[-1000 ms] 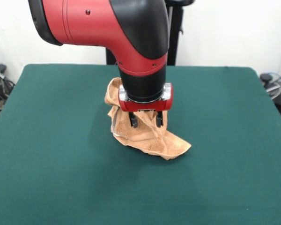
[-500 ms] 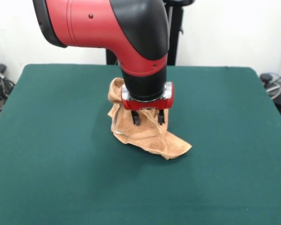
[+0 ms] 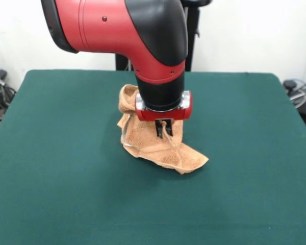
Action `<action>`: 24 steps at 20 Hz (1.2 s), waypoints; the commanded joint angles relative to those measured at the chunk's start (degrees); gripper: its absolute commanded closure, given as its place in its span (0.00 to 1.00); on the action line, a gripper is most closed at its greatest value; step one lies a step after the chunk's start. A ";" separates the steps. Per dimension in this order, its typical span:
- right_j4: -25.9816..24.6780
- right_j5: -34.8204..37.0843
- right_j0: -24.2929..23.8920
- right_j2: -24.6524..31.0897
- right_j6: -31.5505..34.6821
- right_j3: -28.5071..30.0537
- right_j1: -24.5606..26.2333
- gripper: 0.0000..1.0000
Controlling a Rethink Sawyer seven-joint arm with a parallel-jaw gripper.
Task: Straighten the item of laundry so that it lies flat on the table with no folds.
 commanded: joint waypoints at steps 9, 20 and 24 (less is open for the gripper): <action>-0.09 -3.41 0.86 1.80 5.60 1.94 1.18 1.00; -0.43 1.21 -3.34 3.34 -0.72 1.48 -0.70 1.00; -1.34 4.22 -5.48 4.23 -4.41 -1.29 0.43 1.00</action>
